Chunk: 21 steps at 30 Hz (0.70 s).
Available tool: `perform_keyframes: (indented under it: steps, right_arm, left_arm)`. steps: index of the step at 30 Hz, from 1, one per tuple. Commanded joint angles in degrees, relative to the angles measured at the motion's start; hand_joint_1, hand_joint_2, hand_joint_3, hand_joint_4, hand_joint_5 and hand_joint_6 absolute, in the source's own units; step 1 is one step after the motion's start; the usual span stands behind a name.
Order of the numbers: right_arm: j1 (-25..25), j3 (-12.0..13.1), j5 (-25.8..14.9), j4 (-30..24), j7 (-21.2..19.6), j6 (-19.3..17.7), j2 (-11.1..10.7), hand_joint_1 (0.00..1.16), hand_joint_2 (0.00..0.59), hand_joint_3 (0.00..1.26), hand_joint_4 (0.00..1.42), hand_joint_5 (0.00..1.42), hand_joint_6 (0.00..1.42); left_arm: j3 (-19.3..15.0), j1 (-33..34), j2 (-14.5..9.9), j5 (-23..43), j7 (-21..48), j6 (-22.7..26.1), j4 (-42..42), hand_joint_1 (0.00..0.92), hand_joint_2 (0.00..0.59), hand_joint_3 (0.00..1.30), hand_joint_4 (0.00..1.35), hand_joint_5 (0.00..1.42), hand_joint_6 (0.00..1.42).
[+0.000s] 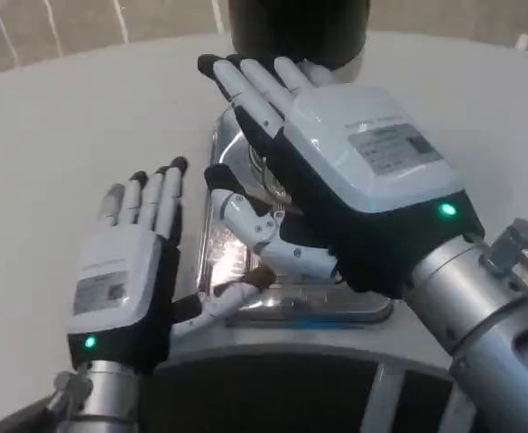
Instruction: Grasp the cup under the faucet to collect the drink, then remove the cup.
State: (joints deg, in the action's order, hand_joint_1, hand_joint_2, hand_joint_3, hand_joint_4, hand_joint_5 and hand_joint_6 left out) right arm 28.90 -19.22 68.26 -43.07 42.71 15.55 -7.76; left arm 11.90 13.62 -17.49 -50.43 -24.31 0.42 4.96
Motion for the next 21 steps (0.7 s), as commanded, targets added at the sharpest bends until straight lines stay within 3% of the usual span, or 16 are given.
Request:
perform_keyframes:
  steps: [1,14,17,19,21]
  right_arm:
    - [-1.1,0.5,-0.7,0.7,1.9,-0.4,0.0,0.01,0.558,0.00,0.00,0.00,0.00]
    - [-4.0,2.3,-2.3,-0.6,-0.8,-0.4,0.9,0.03,0.577,0.00,0.00,0.00,0.00]
    - [-7.1,4.7,-6.1,-2.1,-3.8,1.0,2.6,0.17,0.573,0.00,0.00,0.00,0.00]
    - [-10.9,7.6,-10.8,-3.2,-7.6,2.4,5.3,0.20,0.585,0.00,0.00,0.00,0.00]
    - [-13.4,9.2,-13.8,-3.8,-10.9,2.3,6.5,0.20,0.582,0.00,0.00,0.00,0.00]
  left_arm:
    - [0.6,0.7,0.0,1.0,-0.6,-0.9,1.5,0.000,0.059,0.00,0.00,0.00,0.02]
    - [1.5,3.1,0.4,3.1,-2.1,-3.2,4.5,0.000,0.060,0.00,0.00,0.03,0.05]
    - [1.8,3.4,0.5,3.4,-2.4,-4.1,5.2,0.000,0.066,0.00,0.00,0.03,0.05]
    - [1.9,3.5,0.5,3.6,-2.4,-4.6,5.6,0.000,0.066,0.00,0.00,0.03,0.05]
    - [2.0,3.6,0.5,3.8,-2.5,-4.9,5.9,0.003,0.066,0.00,0.00,0.03,0.05]
